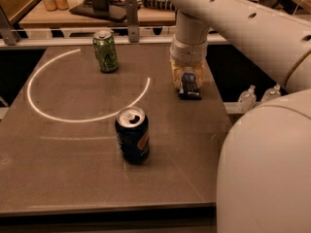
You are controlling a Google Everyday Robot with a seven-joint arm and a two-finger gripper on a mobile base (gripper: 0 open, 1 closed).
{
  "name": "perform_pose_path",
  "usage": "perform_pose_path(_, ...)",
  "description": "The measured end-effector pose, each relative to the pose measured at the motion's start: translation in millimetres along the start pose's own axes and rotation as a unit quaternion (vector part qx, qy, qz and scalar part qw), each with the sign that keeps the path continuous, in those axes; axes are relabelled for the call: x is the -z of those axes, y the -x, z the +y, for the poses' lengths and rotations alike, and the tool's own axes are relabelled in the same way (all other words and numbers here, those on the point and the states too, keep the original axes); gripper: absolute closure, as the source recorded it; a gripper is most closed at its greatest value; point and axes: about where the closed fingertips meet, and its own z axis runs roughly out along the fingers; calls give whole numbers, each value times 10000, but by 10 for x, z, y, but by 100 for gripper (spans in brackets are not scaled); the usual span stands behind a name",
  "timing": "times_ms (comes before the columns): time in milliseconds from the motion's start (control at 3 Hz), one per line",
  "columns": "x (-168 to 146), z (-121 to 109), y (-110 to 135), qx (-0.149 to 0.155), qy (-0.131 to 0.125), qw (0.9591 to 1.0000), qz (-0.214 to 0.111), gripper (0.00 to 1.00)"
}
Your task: Move rxbar blueberry near green can
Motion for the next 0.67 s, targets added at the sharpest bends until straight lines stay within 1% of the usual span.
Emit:
perform_pose_path(333, 86, 138, 54, 456, 109, 9987, -217, 100)
perform_pose_path(667, 221, 441, 185, 1288, 635, 9876, -641, 100)
